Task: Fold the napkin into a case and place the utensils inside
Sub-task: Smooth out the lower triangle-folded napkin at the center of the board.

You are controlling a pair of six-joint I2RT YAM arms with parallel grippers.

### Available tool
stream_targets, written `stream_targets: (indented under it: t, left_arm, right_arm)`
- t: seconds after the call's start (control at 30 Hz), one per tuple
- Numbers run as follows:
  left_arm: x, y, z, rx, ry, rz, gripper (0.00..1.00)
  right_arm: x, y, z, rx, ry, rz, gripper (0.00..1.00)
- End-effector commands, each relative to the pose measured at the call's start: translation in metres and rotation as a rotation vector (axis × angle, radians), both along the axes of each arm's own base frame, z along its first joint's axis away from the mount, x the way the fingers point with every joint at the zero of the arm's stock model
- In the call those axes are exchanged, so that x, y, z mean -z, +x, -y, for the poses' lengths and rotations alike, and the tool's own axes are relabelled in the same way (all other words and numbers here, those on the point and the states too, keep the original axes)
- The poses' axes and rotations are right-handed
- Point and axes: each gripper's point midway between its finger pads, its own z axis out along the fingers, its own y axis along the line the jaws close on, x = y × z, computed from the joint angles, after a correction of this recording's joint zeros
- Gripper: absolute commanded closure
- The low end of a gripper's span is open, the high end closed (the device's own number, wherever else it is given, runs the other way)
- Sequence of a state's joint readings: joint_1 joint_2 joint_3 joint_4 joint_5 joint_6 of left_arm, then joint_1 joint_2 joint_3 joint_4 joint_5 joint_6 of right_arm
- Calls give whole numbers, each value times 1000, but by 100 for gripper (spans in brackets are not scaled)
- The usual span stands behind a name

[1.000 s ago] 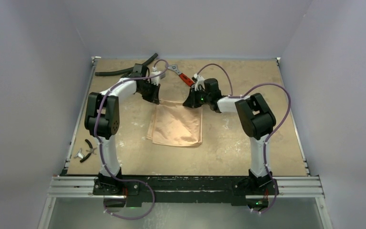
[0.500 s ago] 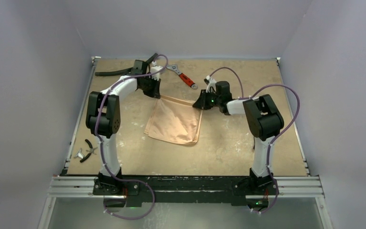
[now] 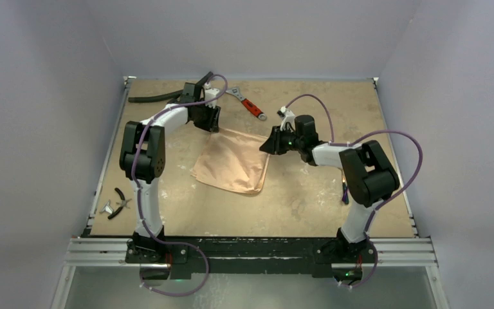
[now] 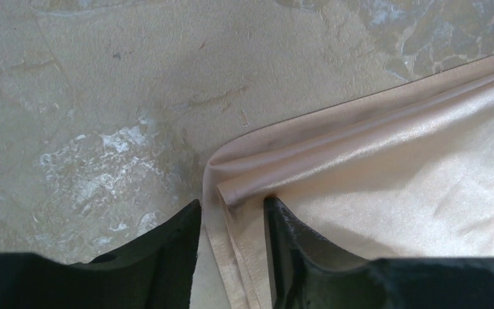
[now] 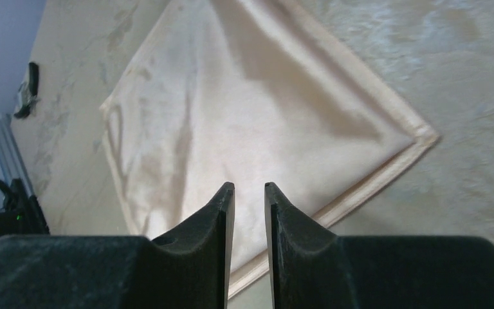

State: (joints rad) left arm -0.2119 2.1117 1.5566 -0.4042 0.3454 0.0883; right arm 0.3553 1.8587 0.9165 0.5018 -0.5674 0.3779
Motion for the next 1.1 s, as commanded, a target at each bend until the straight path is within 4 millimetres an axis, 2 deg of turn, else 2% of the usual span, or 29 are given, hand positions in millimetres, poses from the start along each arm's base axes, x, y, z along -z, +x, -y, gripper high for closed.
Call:
stream_targets:
  t: [0.0, 0.13, 0.17, 0.23, 0.37, 0.43, 0.6, 0.67, 0.73, 0.83, 1.0, 1.07]
  left_arm:
    - [-9, 4, 4, -14, -8, 29, 56]
    - [-35, -1, 1, -8, -10, 52, 39]
    - [-44, -3, 0, -3, -9, 59, 38]
    - [-59, -6, -1, 11, -3, 71, 29]
    - [-77, -26, -1, 103, 11, 55, 28]
    - [-73, -45, 1, 183, 6, 20, 29]
    - [-24, -112, -4, 425, 45, -143, 35]
    - [-16, -128, -9, 511, 65, -145, 36]
    - [-17, -135, -13, 595, 94, -120, 36]
    - [-31, -143, -14, 731, 118, -77, 35]
    - [-48, -159, -6, 935, 155, 20, 29]
    - [-57, -160, -2, 960, 153, 73, 29]
  right_arm:
    - [-22, -34, -24, -69, 19, 59, 72]
    - [-20, -62, -37, -108, 62, 34, 73]
    - [-22, -68, -41, -127, 87, 26, 74]
    - [-21, -79, -48, -163, 118, 9, 77]
    - [-15, -97, -58, -224, 140, -15, 84]
    - [-10, -103, -60, -237, 139, -25, 86]
    - [15, -102, -55, -184, 95, -74, 89]
    - [25, -95, -53, -153, 69, -84, 90]
    - [30, -91, -53, -135, 60, -93, 90]
    - [13, -83, -56, -133, 64, -60, 87]
    - [-34, -75, -53, -144, 36, 51, 67]
    - [-57, -70, -48, -137, 6, 143, 61]
